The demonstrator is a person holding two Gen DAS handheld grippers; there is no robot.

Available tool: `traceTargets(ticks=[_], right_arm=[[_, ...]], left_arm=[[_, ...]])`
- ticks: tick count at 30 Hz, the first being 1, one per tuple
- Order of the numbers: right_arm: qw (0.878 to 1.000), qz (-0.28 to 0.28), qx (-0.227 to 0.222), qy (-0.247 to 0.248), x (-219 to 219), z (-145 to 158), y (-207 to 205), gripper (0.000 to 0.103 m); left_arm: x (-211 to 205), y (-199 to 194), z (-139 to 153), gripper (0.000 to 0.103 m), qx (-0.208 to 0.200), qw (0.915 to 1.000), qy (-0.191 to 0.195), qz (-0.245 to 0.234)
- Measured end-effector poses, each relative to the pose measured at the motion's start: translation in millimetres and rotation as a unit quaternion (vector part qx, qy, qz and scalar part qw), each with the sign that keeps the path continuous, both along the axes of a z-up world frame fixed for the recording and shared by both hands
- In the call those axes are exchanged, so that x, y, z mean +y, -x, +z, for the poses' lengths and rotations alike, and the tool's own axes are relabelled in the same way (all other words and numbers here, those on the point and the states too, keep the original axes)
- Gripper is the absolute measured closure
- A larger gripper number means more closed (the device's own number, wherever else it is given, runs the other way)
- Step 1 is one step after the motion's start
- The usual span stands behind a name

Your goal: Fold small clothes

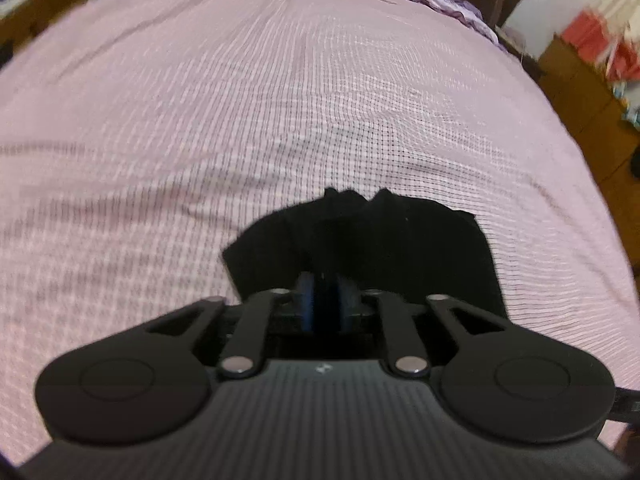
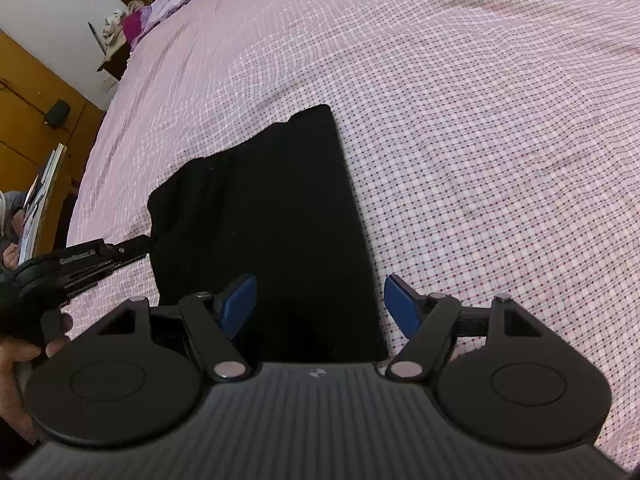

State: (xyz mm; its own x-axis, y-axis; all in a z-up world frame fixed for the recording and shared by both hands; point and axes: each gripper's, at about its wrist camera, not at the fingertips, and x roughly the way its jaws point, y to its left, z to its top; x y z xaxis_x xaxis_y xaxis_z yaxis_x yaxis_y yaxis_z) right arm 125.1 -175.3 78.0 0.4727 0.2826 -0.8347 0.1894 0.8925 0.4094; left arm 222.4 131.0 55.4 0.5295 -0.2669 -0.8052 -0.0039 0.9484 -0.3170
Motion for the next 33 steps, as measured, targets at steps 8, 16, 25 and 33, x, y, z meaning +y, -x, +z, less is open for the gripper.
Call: traceTargets(ticks=[8, 16, 25, 33], right_arm=[[1.0, 0.007, 0.007, 0.004, 6, -5, 1, 0.026], [1.0, 0.017, 0.013, 0.006, 13, -10, 5, 0.026], [1.0, 0.01, 0.013, 0.009, 11, -12, 9, 0.026], [1.0, 0.027, 0.009, 0.008, 18, -15, 11, 0.026]], left_arm=[[12, 18, -5, 0.046, 0.019, 0.9993, 0.03, 0.005], [-3, 7, -24, 0.046, 0.029, 0.9992, 0.024, -0.015], [-5, 6, -12, 0.084, -0.003, 0.999, 0.042, -0.013], [40, 21, -26, 0.08, 0.018, 0.9994, -0.008, 0.027]])
